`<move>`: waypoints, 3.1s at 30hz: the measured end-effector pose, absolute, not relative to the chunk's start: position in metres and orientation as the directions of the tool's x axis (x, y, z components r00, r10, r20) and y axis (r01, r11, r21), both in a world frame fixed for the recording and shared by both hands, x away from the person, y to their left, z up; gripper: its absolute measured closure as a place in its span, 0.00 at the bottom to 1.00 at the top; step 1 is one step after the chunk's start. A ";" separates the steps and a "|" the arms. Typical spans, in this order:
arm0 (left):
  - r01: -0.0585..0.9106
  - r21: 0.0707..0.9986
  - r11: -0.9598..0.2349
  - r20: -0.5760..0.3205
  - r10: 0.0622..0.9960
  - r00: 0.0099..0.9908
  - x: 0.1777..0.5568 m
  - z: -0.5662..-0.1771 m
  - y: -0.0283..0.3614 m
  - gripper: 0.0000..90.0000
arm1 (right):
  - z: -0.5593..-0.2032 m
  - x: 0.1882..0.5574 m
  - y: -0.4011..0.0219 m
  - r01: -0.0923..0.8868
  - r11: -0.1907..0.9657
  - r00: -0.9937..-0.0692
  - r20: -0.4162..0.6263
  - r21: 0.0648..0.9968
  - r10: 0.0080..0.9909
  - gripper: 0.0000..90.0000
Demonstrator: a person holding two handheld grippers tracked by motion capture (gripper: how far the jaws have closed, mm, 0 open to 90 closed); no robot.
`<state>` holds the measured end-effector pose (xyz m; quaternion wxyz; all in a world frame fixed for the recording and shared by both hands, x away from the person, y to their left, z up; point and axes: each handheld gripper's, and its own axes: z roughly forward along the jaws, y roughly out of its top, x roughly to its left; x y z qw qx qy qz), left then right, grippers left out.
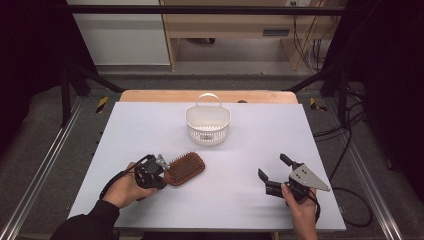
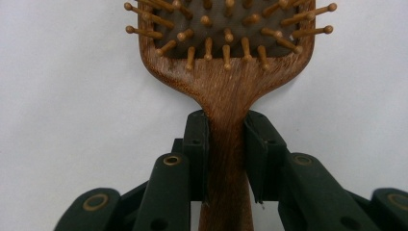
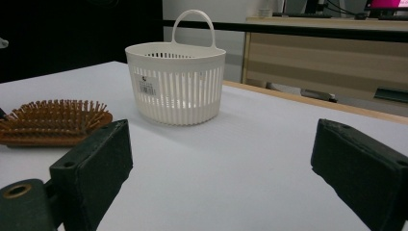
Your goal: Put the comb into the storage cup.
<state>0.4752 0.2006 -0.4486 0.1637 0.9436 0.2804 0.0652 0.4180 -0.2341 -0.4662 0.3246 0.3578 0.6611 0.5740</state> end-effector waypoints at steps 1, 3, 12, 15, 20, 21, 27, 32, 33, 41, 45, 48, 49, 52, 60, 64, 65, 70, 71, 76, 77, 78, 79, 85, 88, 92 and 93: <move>0.506 0.354 -0.786 0.034 0.552 0.833 0.474 -0.449 0.201 0.80 | -0.466 0.418 -0.234 0.101 0.085 -0.534 -0.018 0.991 0.845 0.08; 0.501 0.371 -0.782 0.042 0.553 0.832 0.472 -0.450 0.203 0.80 | -0.466 0.418 -0.234 0.102 0.085 -0.535 -0.018 0.991 0.845 0.08; 0.441 0.422 -0.793 0.112 0.528 0.842 0.460 -0.447 0.195 0.80 | -0.466 0.418 -0.234 0.102 0.079 -0.535 -0.012 0.992 0.845 0.08; 0.414 0.472 -0.778 0.139 0.529 0.837 0.455 -0.445 0.191 0.80 | -0.466 0.418 -0.233 0.109 0.076 -0.541 -0.005 0.991 0.841 0.08; 0.384 0.573 -0.724 0.154 0.556 0.817 0.447 -0.444 0.187 0.80 | -0.467 0.418 -0.230 0.127 0.060 -0.552 0.020 0.990 0.833 0.07; 0.378 0.600 -0.705 0.151 0.564 0.812 0.445 -0.444 0.186 0.80 | -0.467 0.418 -0.229 0.131 0.053 -0.555 0.029 0.990 0.832 0.07; 0.315 0.732 -0.604 0.157 0.599 0.785 0.437 -0.442 0.177 0.80 | -0.469 0.421 -0.217 0.162 0.025 -0.589 0.077 0.986 0.805 0.04; 0.230 0.787 -0.573 0.216 0.604 0.767 0.435 -0.441 0.170 0.80 | -0.464 0.420 -0.201 0.184 -0.014 -0.630 0.129 0.983 0.765 0.04; 0.225 0.792 -0.568 0.216 0.605 0.766 0.436 -0.441 0.170 0.80 | -0.463 0.420 -0.197 0.193 -0.019 -0.639 0.141 0.981 0.756 0.04; 0.213 0.820 -0.531 0.214 0.630 0.747 0.431 -0.453 0.177 0.80 | -0.455 0.425 -0.159 0.258 -0.038 -0.670 0.207 0.965 0.713 0.05; 0.186 0.834 -0.519 0.224 0.627 0.746 0.424 -0.454 0.173 0.80 | -0.453 0.428 -0.138 0.284 -0.047 -0.687 0.237 0.958 0.687 0.06; 0.158 0.841 -0.517 0.241 0.620 0.746 0.419 -0.451 0.169 0.80 | -0.447 0.431 -0.121 0.294 -0.051 -0.701 0.252 0.954 0.667 0.06; 0.153 0.844 -0.514 0.243 0.621 0.746 0.418 -0.450 0.168 0.80 | -0.447 0.431 -0.121 0.294 -0.051 -0.701 0.252 0.954 0.667 0.06; 0.145 0.852 -0.503 0.242 0.624 0.743 0.416 -0.450 0.168 0.80 | -0.441 0.434 -0.112 0.307 -0.059 -0.700 0.268 0.950 0.662 0.07; 0.126 0.865 -0.486 0.246 0.629 0.738 0.413 -0.449 0.168 0.80 | -0.428 0.439 -0.095 0.327 -0.069 -0.718 0.296 0.942 0.631 0.09; 0.115 0.868 -0.483 0.253 0.629 0.735 0.412 -0.449 0.169 0.80 | -0.422 0.443 -0.091 0.340 -0.083 -0.719 0.316 0.937 0.619 0.13; 0.112 0.870 -0.481 0.254 0.630 0.734 0.412 -0.449 0.169 0.80 | -0.421 0.444 -0.091 0.345 -0.092 -0.719 0.326 0.934 0.614 0.16; 0.104 0.876 -0.470 0.254 0.635 0.730 0.411 -0.448 0.169 0.80 | -0.412 0.449 -0.089 0.360 -0.109 -0.721 0.351 0.926 0.598 0.18; 0.104 0.876 -0.470 0.253 0.635 0.730 0.411 -0.448 0.169 0.80 | -0.410 0.449 -0.088 0.359 -0.110 -0.721 0.351 0.927 0.597 0.18; 0.097 0.881 -0.462 0.255 0.639 0.726 0.409 -0.448 0.169 0.80 | -0.404 0.452 -0.087 0.370 -0.122 -0.720 0.368 0.921 0.588 0.20; 0.095 0.881 -0.463 0.257 0.639 0.725 0.409 -0.448 0.169 0.80 | -0.404 0.453 -0.086 0.372 -0.124 -0.720 0.370 0.920 0.588 0.21; 0.095 0.881 -0.463 0.257 0.639 0.725 0.409 -0.448 0.169 0.80 | -0.403 0.454 -0.086 0.376 -0.124 -0.720 0.374 0.918 0.585 0.21; 0.096 0.882 -0.462 0.257 0.639 0.725 0.409 -0.448 0.169 0.80 | -0.402 0.455 -0.085 0.380 -0.127 -0.717 0.379 0.916 0.585 0.21; 0.089 0.887 -0.453 0.257 0.645 0.720 0.408 -0.447 0.170 0.80 | -0.397 0.460 -0.083 0.399 -0.145 -0.716 0.406 0.906 0.568 0.27; 0.079 0.887 -0.455 0.267 0.645 0.716 0.408 -0.447 0.170 0.80 | -0.396 0.460 -0.082 0.402 -0.146 -0.718 0.410 0.904 0.562 0.29; 0.089 0.892 -0.443 0.250 0.649 0.719 0.409 -0.448 0.171 0.80 | -0.395 0.462 -0.083 0.416 -0.168 -0.715 0.435 0.894 0.548 0.34; 0.090 0.893 -0.440 0.248 0.649 0.719 0.409 -0.448 0.171 0.80 | -0.395 0.464 -0.084 0.426 -0.176 -0.714 0.450 0.887 0.537 0.37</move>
